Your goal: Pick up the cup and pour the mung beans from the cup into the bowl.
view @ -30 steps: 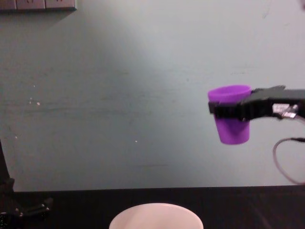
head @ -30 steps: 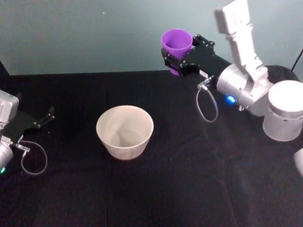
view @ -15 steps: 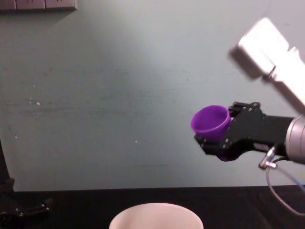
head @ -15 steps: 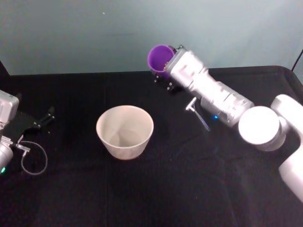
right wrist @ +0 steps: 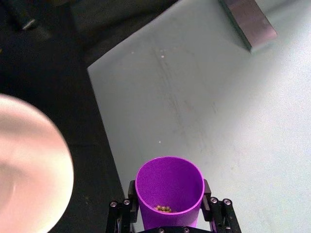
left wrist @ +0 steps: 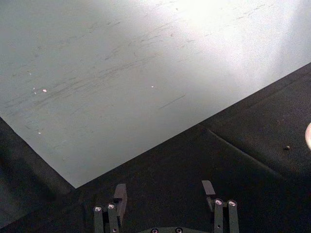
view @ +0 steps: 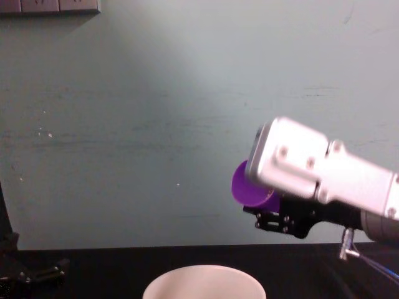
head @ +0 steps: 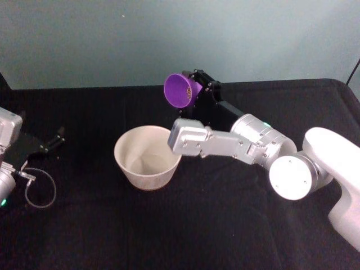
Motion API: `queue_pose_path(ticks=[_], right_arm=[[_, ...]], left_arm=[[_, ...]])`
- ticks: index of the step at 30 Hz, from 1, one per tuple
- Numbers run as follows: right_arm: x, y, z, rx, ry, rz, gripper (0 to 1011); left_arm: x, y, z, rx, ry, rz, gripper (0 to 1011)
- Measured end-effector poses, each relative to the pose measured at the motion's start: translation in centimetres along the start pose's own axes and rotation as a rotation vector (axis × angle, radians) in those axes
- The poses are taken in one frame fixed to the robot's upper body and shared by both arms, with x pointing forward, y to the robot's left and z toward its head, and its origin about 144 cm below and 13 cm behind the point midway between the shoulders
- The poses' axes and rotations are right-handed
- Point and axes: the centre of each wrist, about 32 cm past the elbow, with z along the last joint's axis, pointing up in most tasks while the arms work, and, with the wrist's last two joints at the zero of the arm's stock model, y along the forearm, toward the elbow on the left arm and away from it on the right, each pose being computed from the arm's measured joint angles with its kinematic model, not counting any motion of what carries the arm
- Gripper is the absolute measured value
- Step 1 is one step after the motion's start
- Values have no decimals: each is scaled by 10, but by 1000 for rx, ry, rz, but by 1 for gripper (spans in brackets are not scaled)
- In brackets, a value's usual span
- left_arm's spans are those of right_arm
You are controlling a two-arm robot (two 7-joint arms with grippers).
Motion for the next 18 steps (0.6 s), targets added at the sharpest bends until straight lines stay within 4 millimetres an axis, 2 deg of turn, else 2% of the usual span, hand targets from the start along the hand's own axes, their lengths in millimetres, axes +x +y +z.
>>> queue_pose_path(ticks=[7,18], right_arm=[[-5,-2,2,16,-162,36,735],[-10,-4,2,18,-276,96,735]], left_arm=[[0,0,0,0,0,0,1000],[0,0,0,0,0,0,1000]])
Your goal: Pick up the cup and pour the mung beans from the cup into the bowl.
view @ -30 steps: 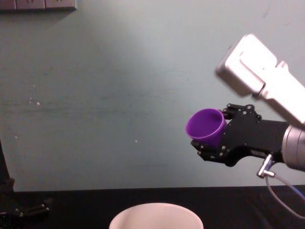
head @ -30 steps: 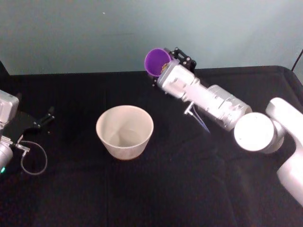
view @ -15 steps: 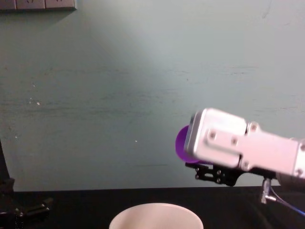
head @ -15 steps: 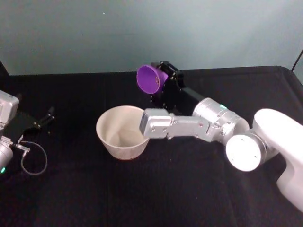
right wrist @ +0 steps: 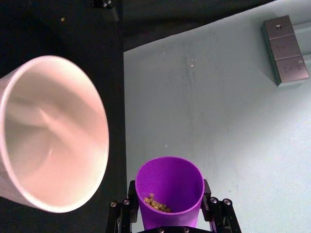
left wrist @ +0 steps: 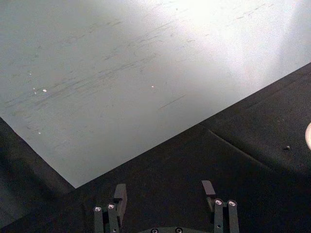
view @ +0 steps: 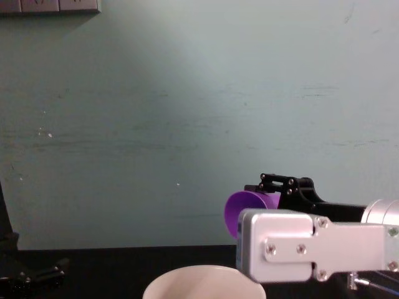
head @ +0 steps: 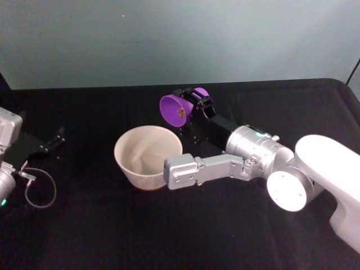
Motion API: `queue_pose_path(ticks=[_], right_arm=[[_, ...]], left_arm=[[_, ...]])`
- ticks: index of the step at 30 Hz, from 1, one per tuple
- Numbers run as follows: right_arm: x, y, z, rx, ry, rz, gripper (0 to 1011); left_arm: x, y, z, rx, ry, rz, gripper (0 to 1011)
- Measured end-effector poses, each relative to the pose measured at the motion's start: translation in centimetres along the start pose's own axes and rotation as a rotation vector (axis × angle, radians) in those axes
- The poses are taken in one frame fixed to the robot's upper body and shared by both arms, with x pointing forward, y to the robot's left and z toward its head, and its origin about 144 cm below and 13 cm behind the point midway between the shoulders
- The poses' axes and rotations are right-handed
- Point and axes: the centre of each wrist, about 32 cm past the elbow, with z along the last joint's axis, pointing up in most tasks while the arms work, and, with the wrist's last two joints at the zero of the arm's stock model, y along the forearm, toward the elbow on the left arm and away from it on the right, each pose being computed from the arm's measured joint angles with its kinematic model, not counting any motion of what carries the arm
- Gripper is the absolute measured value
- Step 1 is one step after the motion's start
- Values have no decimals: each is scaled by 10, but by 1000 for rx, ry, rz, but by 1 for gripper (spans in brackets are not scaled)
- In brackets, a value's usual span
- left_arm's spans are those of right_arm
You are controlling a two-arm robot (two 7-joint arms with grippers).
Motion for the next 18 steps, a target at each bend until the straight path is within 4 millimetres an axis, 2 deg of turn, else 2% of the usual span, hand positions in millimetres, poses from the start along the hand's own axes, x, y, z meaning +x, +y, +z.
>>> queue_pose_path(ticks=[18], right_arm=[[-5,0,2,-8,-213,15,735]], left_arm=[[0,0,0,0,0,0,1000]])
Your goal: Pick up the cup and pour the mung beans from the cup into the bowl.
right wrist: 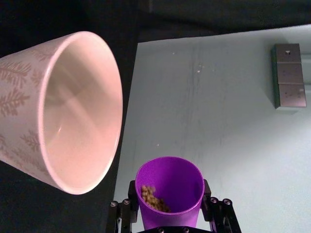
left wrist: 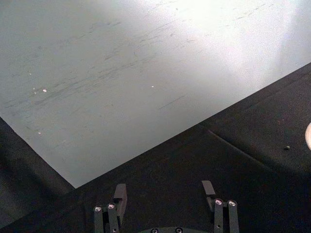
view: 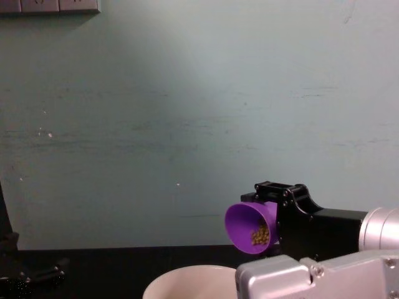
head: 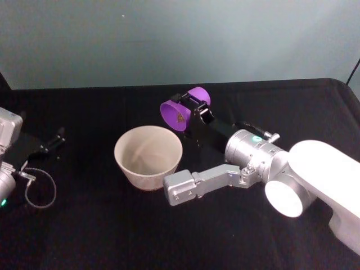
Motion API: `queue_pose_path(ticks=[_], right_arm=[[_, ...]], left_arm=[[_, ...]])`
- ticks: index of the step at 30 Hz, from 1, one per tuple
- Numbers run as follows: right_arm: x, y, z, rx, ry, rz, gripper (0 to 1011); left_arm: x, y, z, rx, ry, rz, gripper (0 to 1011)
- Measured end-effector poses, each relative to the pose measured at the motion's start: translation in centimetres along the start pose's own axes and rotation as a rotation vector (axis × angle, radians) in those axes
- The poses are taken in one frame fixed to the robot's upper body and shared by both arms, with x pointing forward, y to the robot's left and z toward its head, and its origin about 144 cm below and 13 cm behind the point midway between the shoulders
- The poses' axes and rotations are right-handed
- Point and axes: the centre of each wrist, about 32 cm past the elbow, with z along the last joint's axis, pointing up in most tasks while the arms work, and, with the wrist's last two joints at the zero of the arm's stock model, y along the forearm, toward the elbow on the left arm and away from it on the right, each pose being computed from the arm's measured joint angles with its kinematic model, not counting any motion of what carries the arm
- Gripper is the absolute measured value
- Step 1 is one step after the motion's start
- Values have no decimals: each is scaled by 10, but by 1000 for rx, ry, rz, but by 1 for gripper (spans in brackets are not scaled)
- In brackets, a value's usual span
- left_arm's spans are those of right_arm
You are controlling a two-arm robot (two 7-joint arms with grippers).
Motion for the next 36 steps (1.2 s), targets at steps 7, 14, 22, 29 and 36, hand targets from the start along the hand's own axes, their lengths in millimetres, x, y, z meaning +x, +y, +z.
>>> queue_pose_path(ticks=[7,14,22,29,36], right_arm=[[-2,1,1,8,-71,3,735],[-3,1,3,20,-126,3,735],[-5,1,5,28,-160,6,735],[-6,1,6,32,-180,9,735],[-7,1,8,38,-212,14,735]], left_arm=[[0,0,0,0,0,0,1000],[0,0,0,0,0,0,1000],[0,0,0,0,0,0,1000],[0,0,0,0,0,0,1000],[0,0,0,0,0,0,1000]])
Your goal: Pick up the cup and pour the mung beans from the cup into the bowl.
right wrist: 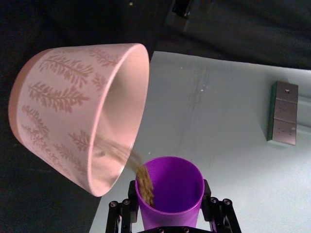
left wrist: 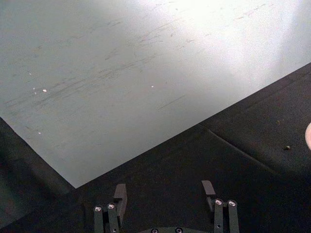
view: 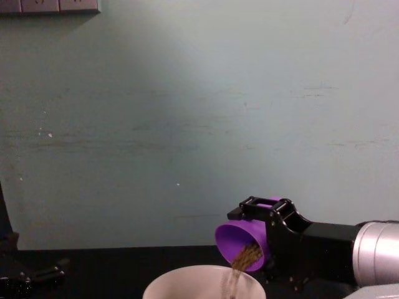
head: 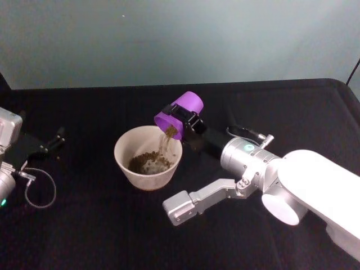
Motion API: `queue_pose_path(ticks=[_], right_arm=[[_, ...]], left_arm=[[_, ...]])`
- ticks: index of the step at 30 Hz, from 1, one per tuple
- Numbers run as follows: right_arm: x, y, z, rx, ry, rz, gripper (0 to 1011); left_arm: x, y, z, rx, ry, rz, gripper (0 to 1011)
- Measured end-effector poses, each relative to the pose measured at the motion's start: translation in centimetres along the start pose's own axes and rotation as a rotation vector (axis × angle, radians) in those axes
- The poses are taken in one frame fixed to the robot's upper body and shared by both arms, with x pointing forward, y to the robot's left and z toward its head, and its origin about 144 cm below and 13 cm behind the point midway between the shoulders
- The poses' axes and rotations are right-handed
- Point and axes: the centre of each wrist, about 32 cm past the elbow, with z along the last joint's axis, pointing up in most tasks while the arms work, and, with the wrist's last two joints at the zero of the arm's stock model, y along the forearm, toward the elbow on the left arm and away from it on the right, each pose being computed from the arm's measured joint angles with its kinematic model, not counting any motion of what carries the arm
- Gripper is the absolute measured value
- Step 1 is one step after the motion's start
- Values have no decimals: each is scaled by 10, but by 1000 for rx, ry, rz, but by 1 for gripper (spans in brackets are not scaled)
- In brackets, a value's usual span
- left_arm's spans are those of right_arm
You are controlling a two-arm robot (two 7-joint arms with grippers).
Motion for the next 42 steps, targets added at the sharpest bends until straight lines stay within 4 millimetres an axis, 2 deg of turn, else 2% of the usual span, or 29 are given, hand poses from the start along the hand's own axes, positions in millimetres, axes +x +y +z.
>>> queue_pose_path(ticks=[17,33,38,42], right_arm=[[-1,-1,-2,-14,-132,-43,735],[-1,-2,-7,-18,-395,-107,735],[0,-2,-9,-25,-370,-113,735],[2,-4,-12,-39,-239,-120,735]], left_arm=[[0,0,0,0,0,0,1000],[0,0,0,0,0,0,1000],[0,0,0,0,0,0,1000],[0,0,0,0,0,0,1000]])
